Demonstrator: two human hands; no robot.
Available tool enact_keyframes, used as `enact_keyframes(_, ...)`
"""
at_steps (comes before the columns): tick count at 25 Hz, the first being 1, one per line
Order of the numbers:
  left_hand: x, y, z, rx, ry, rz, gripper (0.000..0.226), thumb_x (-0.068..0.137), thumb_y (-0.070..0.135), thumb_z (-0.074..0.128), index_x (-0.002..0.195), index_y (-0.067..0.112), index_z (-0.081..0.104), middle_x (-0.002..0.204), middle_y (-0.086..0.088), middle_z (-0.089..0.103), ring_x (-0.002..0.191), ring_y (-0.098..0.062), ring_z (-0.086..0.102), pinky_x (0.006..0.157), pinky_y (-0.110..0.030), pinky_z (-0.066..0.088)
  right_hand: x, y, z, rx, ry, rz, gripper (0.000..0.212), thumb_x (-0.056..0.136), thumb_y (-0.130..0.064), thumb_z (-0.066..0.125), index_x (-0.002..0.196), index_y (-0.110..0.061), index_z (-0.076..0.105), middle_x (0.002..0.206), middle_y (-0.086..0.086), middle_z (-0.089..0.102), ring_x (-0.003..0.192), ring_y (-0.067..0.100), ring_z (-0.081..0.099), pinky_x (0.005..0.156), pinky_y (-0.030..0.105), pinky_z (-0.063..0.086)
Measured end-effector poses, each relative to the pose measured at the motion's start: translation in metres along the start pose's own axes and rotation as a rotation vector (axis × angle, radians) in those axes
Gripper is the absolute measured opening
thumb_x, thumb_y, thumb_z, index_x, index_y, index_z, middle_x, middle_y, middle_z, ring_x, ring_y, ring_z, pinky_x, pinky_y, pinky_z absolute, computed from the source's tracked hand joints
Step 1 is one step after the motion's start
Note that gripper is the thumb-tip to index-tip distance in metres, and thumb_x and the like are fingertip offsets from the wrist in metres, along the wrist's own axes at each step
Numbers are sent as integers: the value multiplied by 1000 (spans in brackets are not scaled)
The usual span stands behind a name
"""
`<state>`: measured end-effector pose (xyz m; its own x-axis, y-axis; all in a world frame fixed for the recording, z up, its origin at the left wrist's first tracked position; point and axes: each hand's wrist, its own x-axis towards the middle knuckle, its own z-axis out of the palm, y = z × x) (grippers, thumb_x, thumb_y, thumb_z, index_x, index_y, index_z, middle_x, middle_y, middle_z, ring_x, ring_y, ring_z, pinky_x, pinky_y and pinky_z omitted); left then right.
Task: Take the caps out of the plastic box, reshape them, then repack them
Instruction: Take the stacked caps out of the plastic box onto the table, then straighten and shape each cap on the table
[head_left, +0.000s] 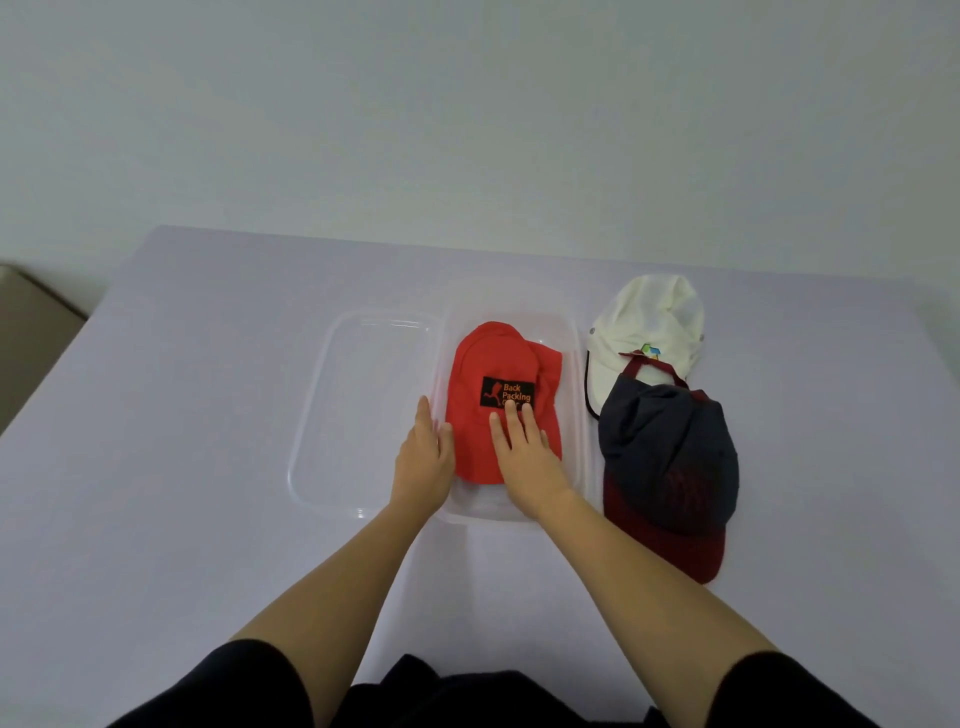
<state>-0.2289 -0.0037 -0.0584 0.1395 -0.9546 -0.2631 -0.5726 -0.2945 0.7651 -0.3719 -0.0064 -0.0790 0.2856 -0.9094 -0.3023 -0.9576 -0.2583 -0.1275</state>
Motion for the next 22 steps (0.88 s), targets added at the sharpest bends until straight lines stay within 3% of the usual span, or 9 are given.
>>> enact_keyframes(5,3,2,-5,13,-44,-22,56,101,32,29,149,10,13,148,-17,38,133,-31,40,105,-39,33,-2,4,-14,111,366,-54,66,75,17,57,137,3,40,143,27,40,130,47,40,90,53,52)
enact_keyframes(8,3,34,-18,-163,170,-18,54,100,35,26,148,9,23,151,-10,33,138,-24,33,109,-34,28,-12,10,-36,106,574,-116,56,78,11,40,133,2,46,138,25,48,125,44,47,88,48,54)
enact_keyframes(10,7,67,-27,-502,169,-117,53,98,42,26,140,13,40,139,-4,49,124,-21,48,101,-34,38,-23,14,-48,76,717,-152,55,81,5,31,134,-1,44,138,23,49,127,41,47,90,45,54)
enact_keyframes(12,5,103,-30,-792,106,-120,49,97,44,29,119,12,58,117,-4,64,101,-17,62,87,-31,49,-35,19,-57,87,830,-159,53,84,5,36,137,-4,38,142,20,44,132,39,40,96,46,50)
enact_keyframes(15,-6,152,-19,-847,108,46,42,99,40,36,88,8,61,85,-8,62,73,-17,56,70,-31,48,-56,39,-73,246,982,-34,64,87,1,56,143,-13,28,151,14,24,140,33,25,107,51,38)
enact_keyframes(17,-14,174,2,-851,91,93,38,98,41,37,83,11,55,77,-10,49,69,-18,43,64,-32,41,-78,60,-79,464,1026,115,72,88,-17,63,146,-19,21,155,17,14,143,31,18,111,44,32)
enact_keyframes(19,-25,192,37,-837,11,77,40,99,41,34,79,10,51,76,-9,46,69,-18,41,65,-33,40,-106,90,-80,634,1037,227,70,91,-35,54,147,-22,15,157,17,9,144,26,15,110,32,27)
enact_keyframes(21,-37,205,85,-814,-81,50,47,100,42,30,79,9,56,79,-5,58,73,-15,53,73,-32,50,-133,128,-68,659,1041,300,65,92,-38,43,148,-19,17,157,14,11,144,25,17,111,31,25)
enact_keyframes(22,-44,211,111,-801,-117,43,49,99,45,29,89,10,63,89,-1,66,83,-13,60,83,-34,53,-146,147,-59,647,1033,339,62,92,-36,40,148,-16,19,156,14,15,144,27,20,111,33,26)
